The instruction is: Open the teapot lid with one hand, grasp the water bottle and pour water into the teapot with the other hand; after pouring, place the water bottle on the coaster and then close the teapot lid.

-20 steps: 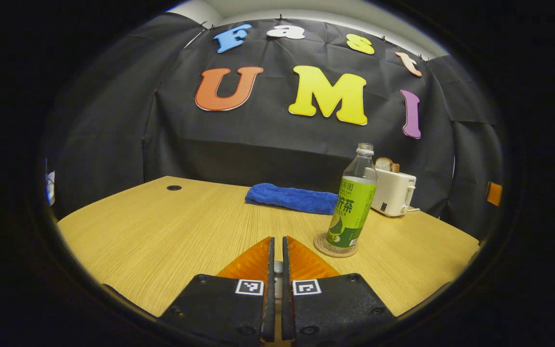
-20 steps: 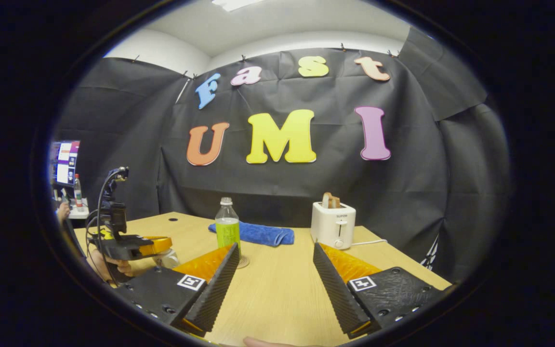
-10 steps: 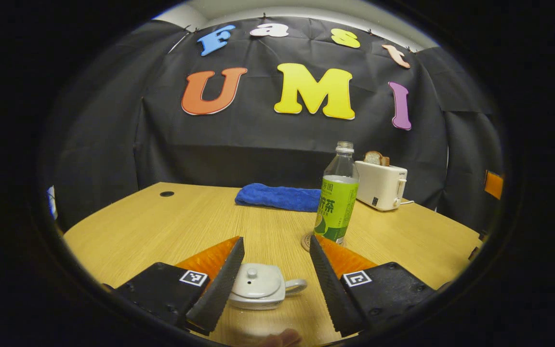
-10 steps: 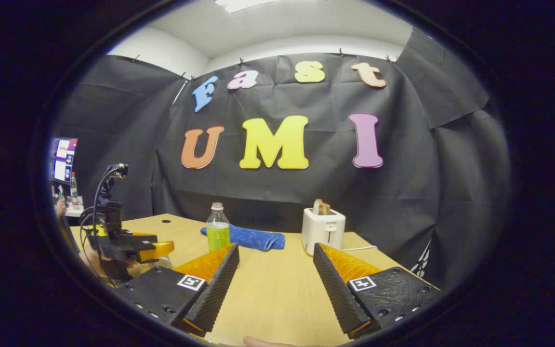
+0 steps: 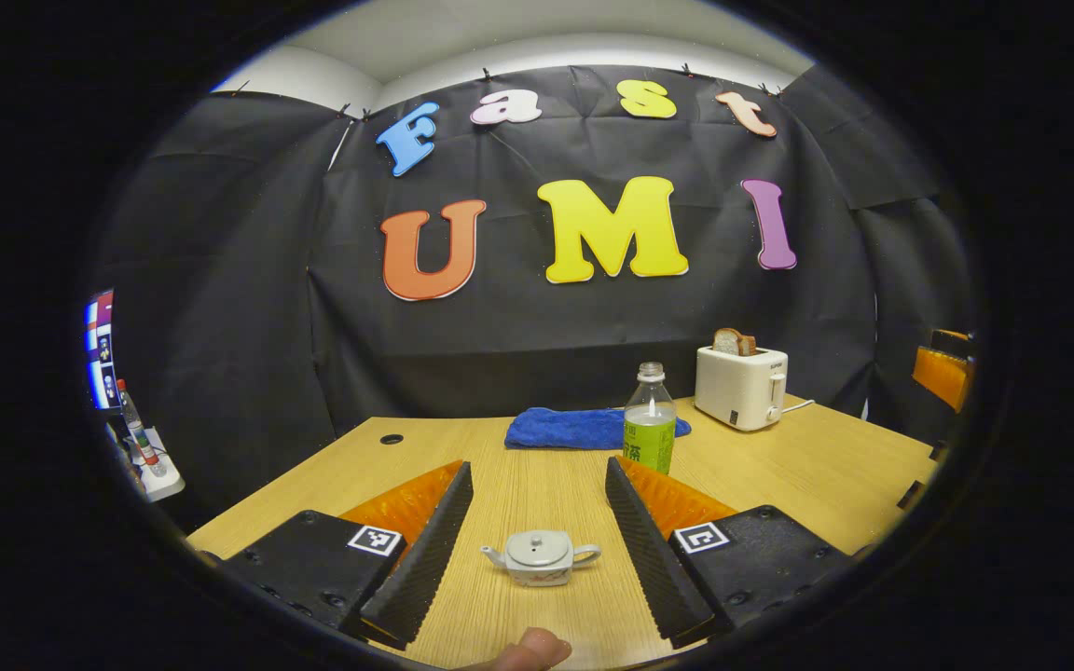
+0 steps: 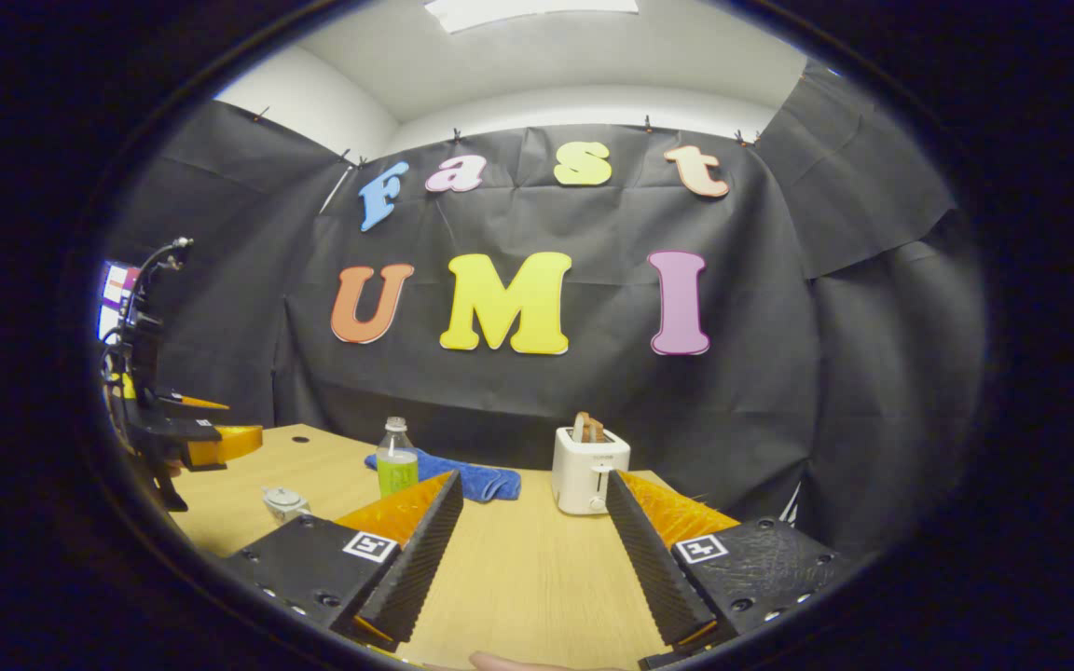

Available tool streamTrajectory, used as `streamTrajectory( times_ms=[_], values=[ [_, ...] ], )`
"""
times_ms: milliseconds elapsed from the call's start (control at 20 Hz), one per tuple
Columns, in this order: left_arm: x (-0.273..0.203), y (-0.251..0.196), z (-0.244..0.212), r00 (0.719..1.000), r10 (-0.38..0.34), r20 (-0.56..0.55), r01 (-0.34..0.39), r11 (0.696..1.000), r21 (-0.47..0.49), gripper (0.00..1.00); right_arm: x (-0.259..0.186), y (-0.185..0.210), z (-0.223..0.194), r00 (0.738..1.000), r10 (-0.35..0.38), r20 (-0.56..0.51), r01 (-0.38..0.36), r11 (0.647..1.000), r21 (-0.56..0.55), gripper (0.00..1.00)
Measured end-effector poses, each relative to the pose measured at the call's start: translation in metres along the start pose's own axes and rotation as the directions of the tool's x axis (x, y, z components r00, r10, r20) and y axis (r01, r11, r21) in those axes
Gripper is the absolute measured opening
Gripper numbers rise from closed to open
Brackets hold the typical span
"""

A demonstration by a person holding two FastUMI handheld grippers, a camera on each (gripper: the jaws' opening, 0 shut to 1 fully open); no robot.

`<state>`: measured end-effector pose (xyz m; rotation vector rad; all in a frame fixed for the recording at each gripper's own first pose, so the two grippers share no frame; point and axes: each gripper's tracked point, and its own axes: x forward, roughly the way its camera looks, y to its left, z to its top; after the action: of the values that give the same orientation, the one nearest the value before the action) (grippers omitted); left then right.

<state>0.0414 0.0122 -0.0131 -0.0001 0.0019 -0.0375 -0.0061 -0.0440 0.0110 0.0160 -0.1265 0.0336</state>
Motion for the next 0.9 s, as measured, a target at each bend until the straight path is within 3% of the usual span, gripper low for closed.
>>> streamTrajectory(
  times_ms=[250,450,700,900],
  values=[
    [-0.044,0.014,0.005,0.998,0.031,-0.055,-0.030,0.999,0.009,0.99,-0.021,0.013,0.016,1.000,-0.014,0.005,0.014,1.000,-0.009,0.92],
    [-0.072,0.025,0.031,0.999,0.034,0.012,-0.034,0.999,-0.002,0.99,-0.032,0.011,0.010,0.995,-0.087,-0.045,0.086,0.996,-0.018,0.93],
    [-0.096,0.029,0.055,0.996,0.026,0.087,-0.021,0.998,-0.059,0.99,-0.031,0.022,-0.009,0.989,-0.037,-0.146,0.045,0.997,0.055,0.93],
    [-0.096,0.036,0.050,0.997,0.043,0.067,-0.038,0.997,-0.070,0.99,-0.028,0.022,-0.013,0.986,-0.029,-0.164,0.040,0.997,0.060,0.93]
  ],
)
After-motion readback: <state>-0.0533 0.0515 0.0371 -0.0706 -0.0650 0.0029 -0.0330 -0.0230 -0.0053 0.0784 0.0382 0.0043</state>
